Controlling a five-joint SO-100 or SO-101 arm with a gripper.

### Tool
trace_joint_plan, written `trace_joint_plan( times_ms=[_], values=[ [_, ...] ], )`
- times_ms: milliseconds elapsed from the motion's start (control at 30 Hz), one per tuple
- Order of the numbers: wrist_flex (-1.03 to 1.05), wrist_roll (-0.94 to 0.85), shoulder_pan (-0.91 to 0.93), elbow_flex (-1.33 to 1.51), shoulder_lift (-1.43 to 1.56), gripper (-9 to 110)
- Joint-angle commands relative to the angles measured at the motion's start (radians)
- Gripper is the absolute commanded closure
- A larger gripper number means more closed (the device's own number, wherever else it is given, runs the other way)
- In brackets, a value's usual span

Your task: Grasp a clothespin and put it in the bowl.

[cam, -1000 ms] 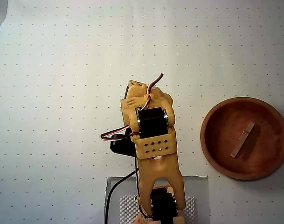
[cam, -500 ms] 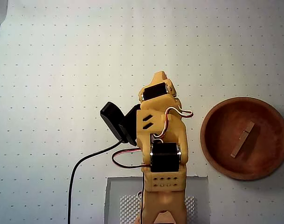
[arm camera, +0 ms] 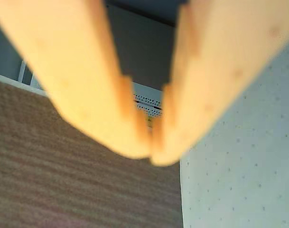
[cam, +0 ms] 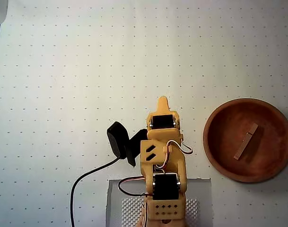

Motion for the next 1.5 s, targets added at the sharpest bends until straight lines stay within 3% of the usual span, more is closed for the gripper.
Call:
trace_joint_plan(
  times_ms=[0, 433, 767, 1467],
  values=[
    [-0.046, 0.011, 0.002, 0.058, 0.137, 105],
    [-0.066, 0.011, 0.002, 0.336, 0.394, 105],
    [-0.063, 0.109, 0.002, 0.388, 0.39, 105],
    [-0.066, 0.069, 0.0, 0.575, 0.39, 105]
  ],
)
